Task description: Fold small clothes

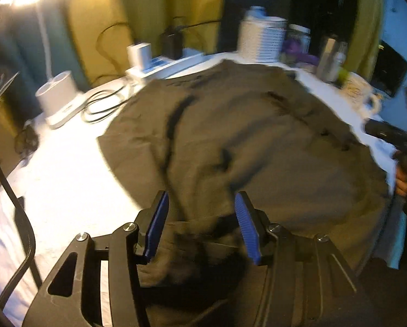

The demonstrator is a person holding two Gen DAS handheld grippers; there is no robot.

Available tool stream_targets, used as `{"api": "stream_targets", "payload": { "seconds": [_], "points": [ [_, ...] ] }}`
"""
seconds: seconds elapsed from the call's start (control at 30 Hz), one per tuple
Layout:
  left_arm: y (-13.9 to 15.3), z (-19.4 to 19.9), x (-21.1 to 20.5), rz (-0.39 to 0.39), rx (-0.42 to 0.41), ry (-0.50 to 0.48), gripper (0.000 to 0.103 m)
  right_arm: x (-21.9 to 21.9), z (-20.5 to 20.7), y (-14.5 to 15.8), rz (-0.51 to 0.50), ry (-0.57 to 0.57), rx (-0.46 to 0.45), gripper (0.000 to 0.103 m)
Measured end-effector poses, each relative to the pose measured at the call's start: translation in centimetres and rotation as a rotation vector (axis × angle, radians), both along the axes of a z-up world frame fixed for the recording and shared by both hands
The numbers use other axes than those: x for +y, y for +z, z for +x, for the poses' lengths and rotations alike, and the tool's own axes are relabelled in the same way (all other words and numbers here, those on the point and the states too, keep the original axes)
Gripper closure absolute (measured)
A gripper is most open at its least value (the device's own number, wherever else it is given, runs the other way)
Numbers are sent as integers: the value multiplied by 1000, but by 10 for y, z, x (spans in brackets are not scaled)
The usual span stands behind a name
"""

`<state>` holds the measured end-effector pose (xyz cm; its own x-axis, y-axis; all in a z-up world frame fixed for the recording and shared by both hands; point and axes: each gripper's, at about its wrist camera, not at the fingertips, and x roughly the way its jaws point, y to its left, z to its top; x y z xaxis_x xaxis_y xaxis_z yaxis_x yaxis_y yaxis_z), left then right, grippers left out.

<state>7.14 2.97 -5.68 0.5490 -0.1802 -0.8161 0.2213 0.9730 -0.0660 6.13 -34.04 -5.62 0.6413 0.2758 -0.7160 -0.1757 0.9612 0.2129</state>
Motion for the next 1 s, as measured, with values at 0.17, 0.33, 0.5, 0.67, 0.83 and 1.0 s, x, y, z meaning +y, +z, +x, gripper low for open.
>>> {"api": "stream_targets", "payload": {
  "seconds": [0.17, 0.33, 0.5, 0.67, 0.83, 1.0],
  "points": [
    [-17, 36, 56, -41, 46, 141, 46, -7, 12, -1, -12, -4, 2, 0],
    [-39, 66, 74, -126, 107, 178, 29, -2, 38, 2, -34, 39, -10, 0],
    [-48, 83, 73, -152, 86, 166, 50, -1, 76, 6, -25, 63, -21, 0],
    [-44, 95, 79, -98, 46, 152, 99, 1, 119, 0, -37, 100, 12, 23],
    [-36, 110, 93, 4, -12, 171, 99, 9, 164, -16, -30, 152, 70, 43],
    [-37, 133, 100, 62, -32, 174, 100, 19, 205, -37, -8, 166, 134, 57]
  ]
}}
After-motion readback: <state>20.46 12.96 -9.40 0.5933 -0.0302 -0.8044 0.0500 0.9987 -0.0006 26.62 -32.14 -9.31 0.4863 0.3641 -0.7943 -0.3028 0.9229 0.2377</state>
